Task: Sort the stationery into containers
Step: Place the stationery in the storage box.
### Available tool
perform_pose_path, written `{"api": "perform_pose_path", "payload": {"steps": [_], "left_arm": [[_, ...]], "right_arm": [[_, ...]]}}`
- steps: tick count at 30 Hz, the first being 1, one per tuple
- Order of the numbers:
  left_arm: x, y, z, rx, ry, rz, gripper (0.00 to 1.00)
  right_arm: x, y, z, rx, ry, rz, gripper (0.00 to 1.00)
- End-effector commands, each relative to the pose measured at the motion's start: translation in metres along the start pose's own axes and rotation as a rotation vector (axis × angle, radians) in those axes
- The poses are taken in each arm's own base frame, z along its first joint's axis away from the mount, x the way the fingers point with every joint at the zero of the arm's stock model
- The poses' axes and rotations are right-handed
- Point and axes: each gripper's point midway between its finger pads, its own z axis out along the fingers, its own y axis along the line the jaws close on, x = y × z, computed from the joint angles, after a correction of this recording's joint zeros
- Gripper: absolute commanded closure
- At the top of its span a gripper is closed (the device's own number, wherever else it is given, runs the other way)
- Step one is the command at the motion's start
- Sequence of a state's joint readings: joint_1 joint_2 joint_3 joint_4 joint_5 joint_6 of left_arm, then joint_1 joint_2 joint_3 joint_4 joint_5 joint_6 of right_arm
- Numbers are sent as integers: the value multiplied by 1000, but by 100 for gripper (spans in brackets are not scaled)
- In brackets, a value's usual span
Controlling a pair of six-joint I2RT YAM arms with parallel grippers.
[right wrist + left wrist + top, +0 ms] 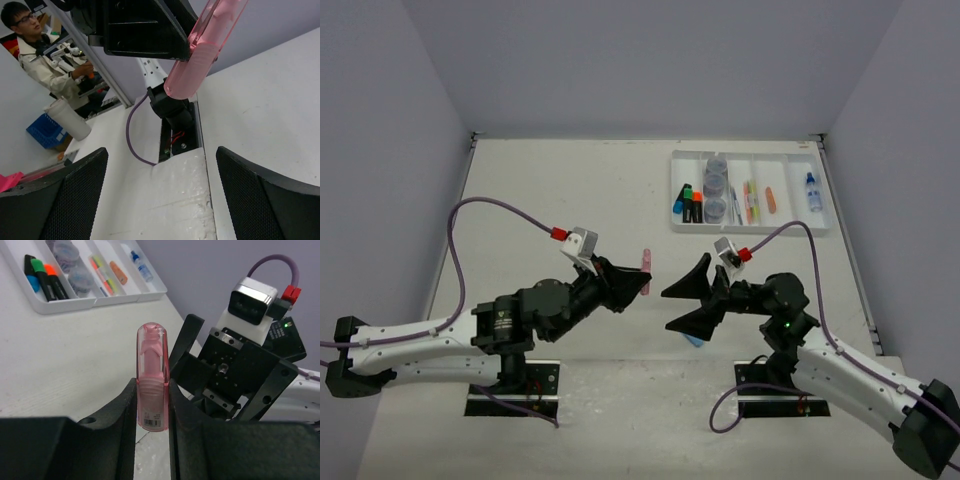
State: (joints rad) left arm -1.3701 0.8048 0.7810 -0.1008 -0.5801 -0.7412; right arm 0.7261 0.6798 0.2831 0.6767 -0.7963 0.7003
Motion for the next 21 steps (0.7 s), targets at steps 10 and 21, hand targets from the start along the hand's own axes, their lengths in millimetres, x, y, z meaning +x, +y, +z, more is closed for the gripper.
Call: {"api": "perform_pose_path", "payload": {"steps": [10, 21], "left_arm": [[-15, -49, -3, 245, -60, -133, 100], [-17, -48, -6, 259, -75, -125, 100]], "right_arm": [[-71, 11, 37, -1, -188, -59, 25], [-58, 15, 47, -59, -126, -42, 95]]}}
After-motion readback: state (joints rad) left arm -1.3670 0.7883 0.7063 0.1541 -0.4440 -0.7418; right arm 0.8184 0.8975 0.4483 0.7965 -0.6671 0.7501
